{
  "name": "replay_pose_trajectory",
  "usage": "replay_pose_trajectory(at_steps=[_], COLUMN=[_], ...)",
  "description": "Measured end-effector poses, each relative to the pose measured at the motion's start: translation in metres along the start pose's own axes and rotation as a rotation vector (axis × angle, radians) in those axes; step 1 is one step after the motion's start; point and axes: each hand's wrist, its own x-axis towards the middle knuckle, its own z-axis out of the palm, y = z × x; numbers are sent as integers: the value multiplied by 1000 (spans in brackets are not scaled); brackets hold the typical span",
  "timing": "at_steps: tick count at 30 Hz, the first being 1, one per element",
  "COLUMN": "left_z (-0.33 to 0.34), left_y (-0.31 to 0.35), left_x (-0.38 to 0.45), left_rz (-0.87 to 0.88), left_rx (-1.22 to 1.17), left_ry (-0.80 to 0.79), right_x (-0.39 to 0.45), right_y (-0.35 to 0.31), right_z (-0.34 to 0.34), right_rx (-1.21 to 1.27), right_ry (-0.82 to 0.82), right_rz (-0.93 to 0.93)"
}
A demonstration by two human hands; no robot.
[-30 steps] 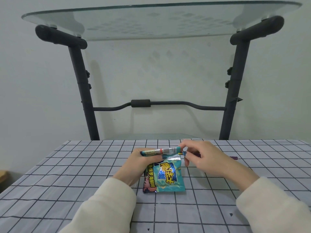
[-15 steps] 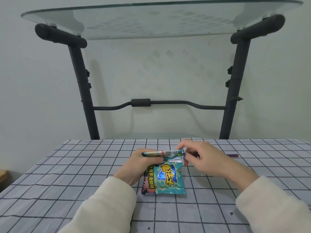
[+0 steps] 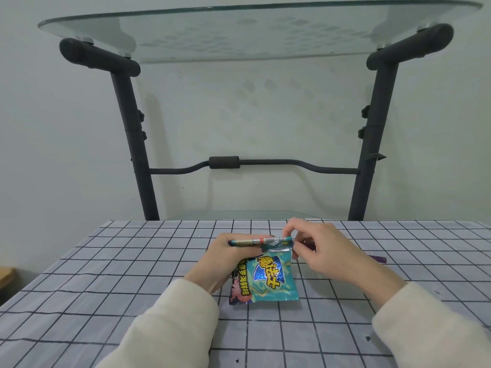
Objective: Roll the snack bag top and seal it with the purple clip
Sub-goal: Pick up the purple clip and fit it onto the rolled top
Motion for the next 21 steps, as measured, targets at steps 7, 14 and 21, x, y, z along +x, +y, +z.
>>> replay_pose_trajectory(at_steps=[7,14,21], left_z=[2,4,8], left_y=[1,-1,-1], left_x=[0,0,1], left_rz=[36,125,206], left_rx=[66,182,258], left_ry=[-16,-25,-18], right_x=[0,-1,-1], right_y=[3,0,3], right_z=[-3,-2,-3], right_rx=[98,161,247], right_ry=[-77,-114,-148], right_rz=[42,88,167])
